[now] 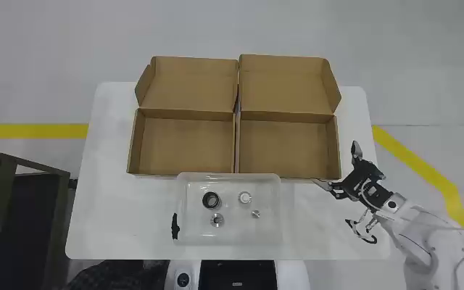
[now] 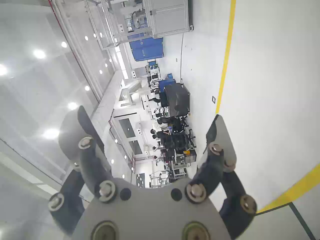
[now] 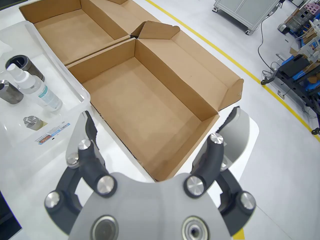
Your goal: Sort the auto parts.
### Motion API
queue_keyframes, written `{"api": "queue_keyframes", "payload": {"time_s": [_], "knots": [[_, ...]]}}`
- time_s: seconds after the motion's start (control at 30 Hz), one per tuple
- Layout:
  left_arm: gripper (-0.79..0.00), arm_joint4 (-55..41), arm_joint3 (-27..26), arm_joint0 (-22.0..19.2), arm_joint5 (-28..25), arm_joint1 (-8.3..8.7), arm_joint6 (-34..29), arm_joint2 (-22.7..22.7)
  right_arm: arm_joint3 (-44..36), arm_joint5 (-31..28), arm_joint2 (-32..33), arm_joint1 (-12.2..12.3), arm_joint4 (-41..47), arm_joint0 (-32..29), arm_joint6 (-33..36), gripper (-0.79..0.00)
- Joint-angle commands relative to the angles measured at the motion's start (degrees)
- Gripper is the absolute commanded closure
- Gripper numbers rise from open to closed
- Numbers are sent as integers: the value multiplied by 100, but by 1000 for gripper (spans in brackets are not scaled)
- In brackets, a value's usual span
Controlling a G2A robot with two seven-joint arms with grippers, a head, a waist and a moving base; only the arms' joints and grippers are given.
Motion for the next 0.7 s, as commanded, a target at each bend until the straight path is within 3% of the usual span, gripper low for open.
{"api": "queue_keyframes", "payload": {"time_s": [0.0, 0.57, 0.67], "knots": [[-785, 0, 0, 0, 0, 0, 0, 0, 0, 0, 0, 0, 0, 0, 0, -784], [-785, 0, 0, 0, 0, 0, 0, 0, 13, 35, -94, -4, 120, 18, -96, -785], [-785, 0, 0, 0, 0, 0, 0, 0, -41, -219, -283, 22, -48, 152, -181, -785]]}}
